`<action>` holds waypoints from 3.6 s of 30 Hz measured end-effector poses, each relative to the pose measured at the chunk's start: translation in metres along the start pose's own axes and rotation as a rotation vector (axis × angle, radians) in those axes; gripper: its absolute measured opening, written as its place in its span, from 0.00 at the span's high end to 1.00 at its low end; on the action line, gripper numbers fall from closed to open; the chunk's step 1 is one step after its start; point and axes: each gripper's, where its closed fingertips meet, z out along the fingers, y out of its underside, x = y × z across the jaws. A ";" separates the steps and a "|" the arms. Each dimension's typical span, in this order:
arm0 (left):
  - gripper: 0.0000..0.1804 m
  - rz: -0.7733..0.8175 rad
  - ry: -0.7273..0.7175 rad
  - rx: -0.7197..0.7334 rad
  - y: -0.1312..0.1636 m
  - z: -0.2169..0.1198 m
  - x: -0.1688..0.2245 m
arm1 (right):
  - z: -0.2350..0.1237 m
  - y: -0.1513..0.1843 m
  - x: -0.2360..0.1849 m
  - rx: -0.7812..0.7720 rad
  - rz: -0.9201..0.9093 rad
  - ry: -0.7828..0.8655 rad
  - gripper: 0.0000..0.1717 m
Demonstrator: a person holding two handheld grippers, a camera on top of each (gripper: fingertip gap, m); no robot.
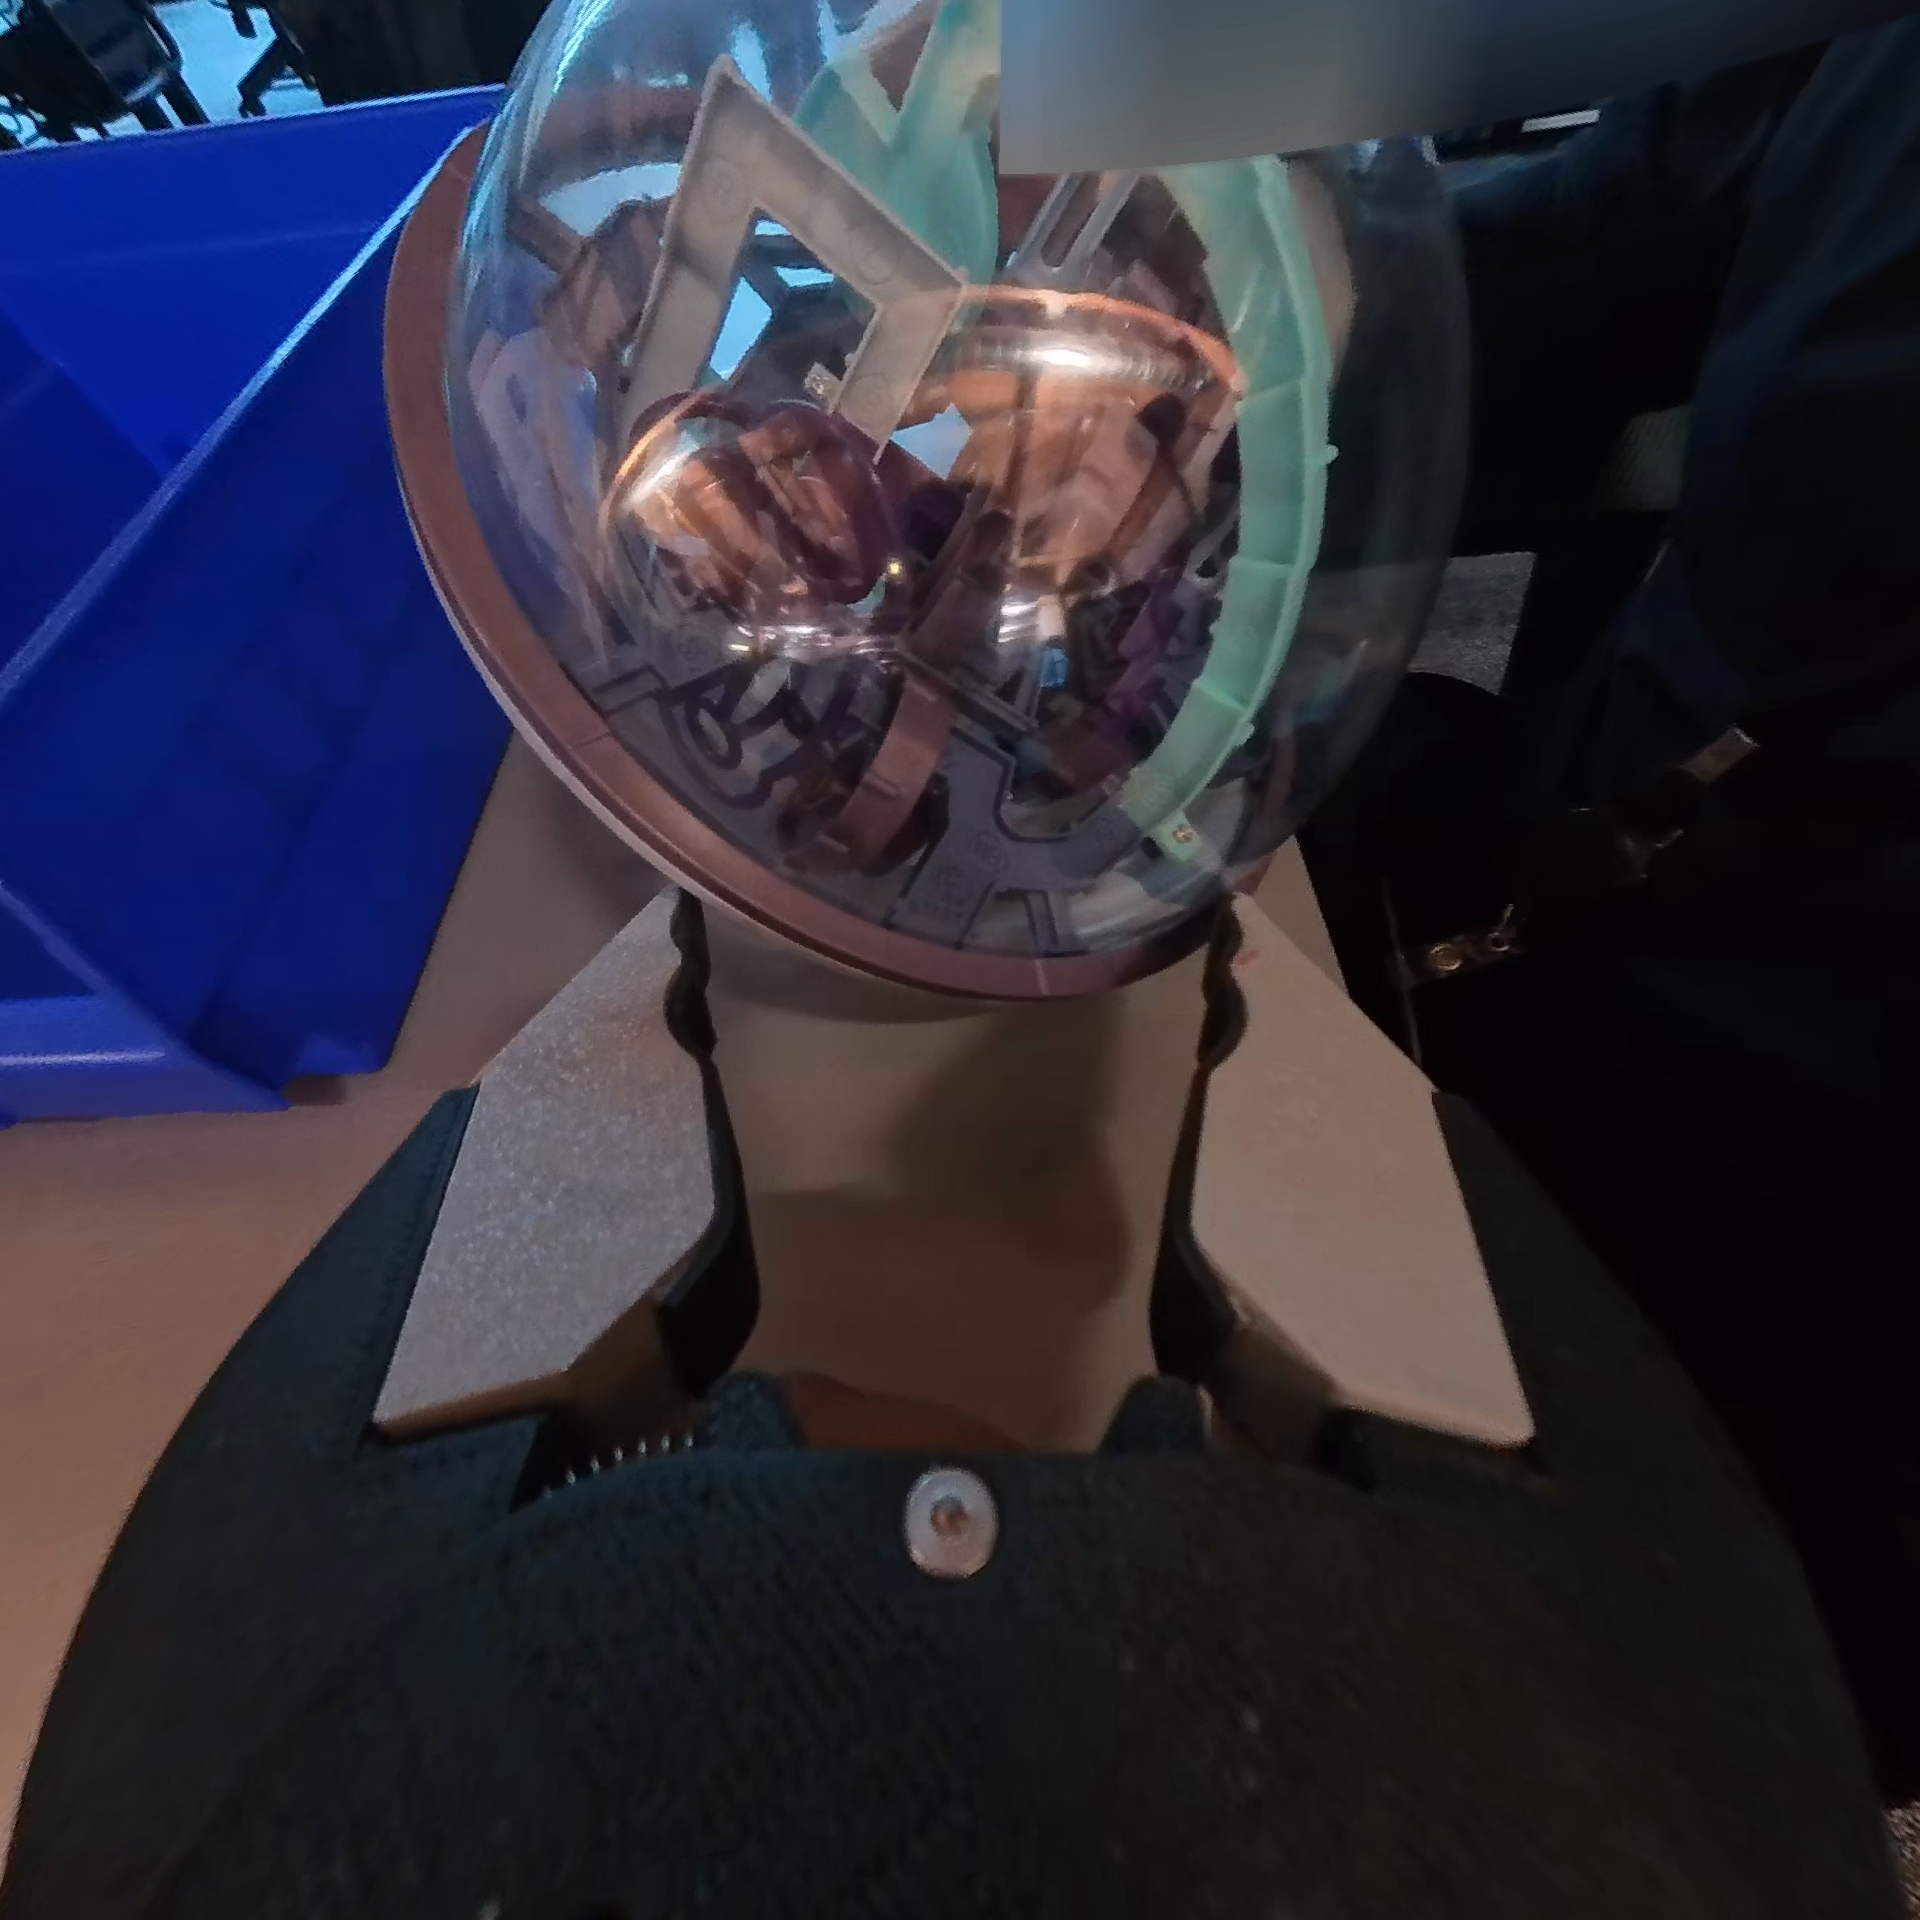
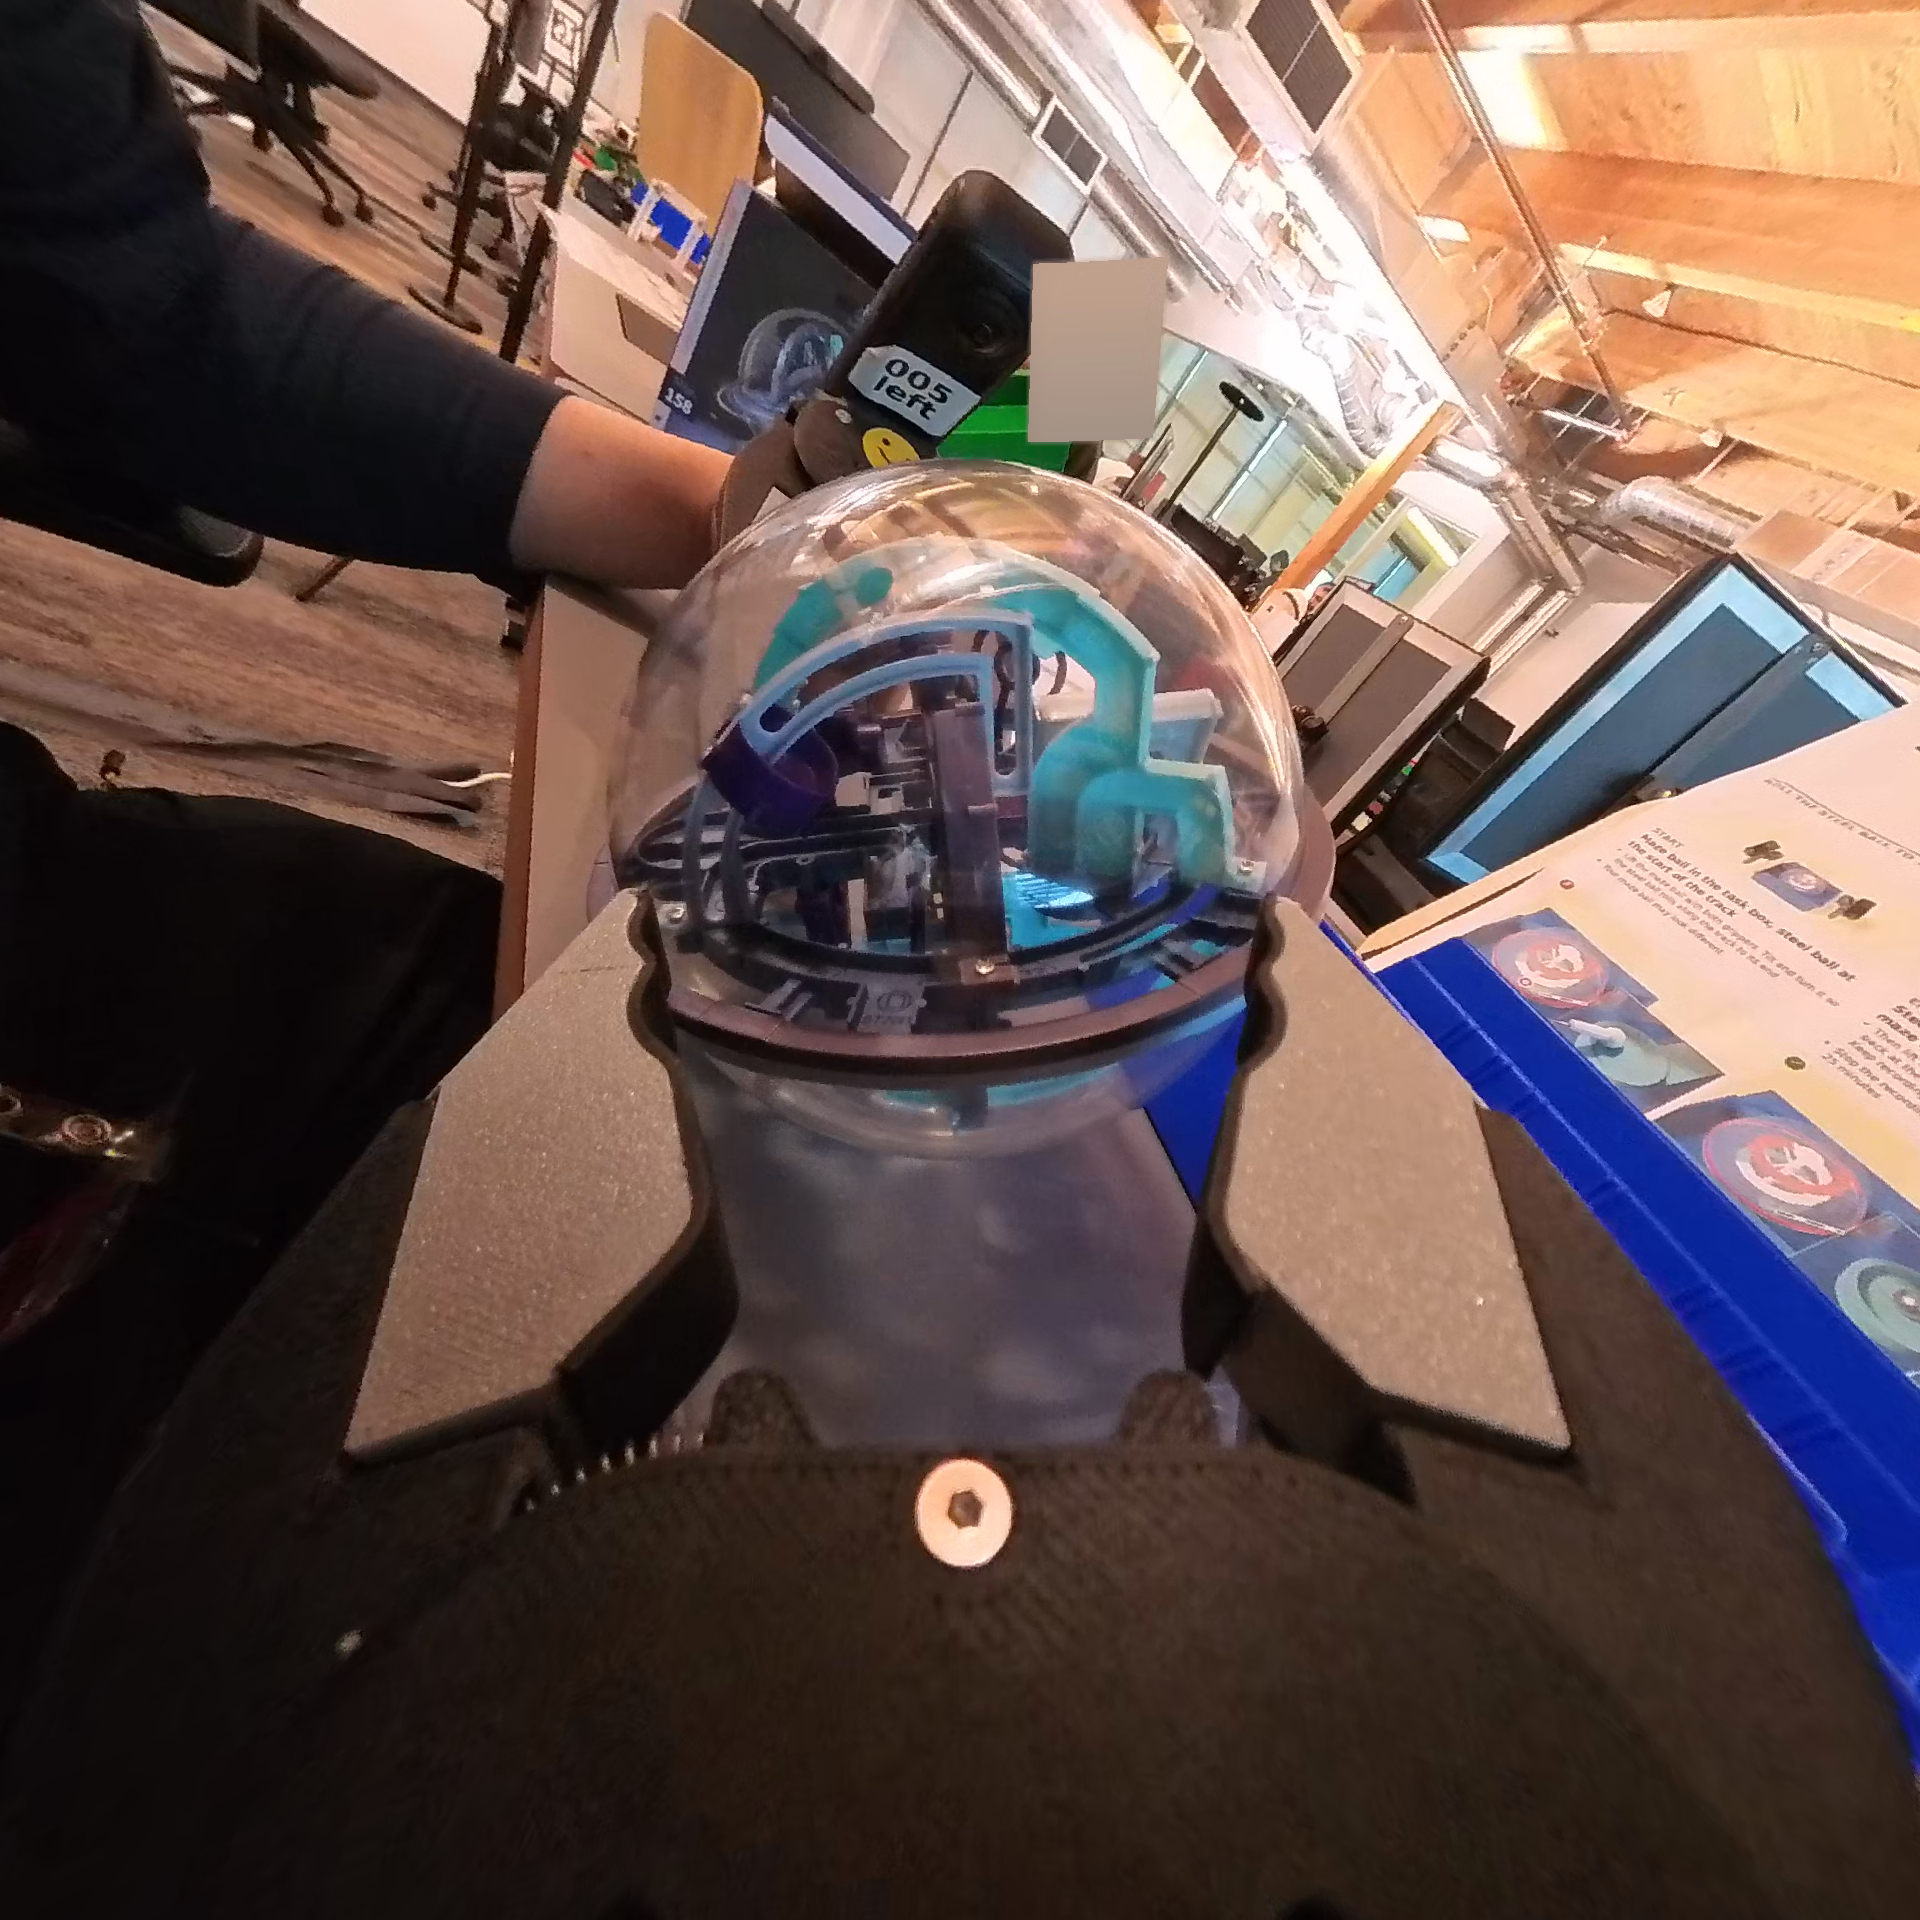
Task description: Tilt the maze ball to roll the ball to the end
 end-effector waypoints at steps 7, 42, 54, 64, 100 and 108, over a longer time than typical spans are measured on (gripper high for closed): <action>0.49 -0.004 -0.011 0.004 0.000 -0.001 -0.002 | 0.000 0.001 0.002 -0.004 0.012 0.002 0.37; 0.47 0.073 -0.111 0.038 -0.008 0.003 -0.005 | -0.004 -0.002 0.010 0.051 0.098 -0.029 0.36; 0.47 0.101 -0.126 0.044 -0.010 0.004 -0.004 | -0.005 -0.003 0.008 0.059 0.085 -0.030 0.36; 0.47 0.089 -0.134 0.069 -0.013 0.001 -0.006 | -0.004 0.000 0.013 0.048 0.144 -0.037 0.36; 0.49 0.288 -0.190 0.147 -0.024 0.000 0.000 | -0.007 -0.009 0.005 0.112 0.065 -0.044 0.31; 0.61 0.266 -0.218 0.138 -0.024 -0.001 -0.005 | -0.010 -0.010 0.015 0.134 0.110 -0.015 0.31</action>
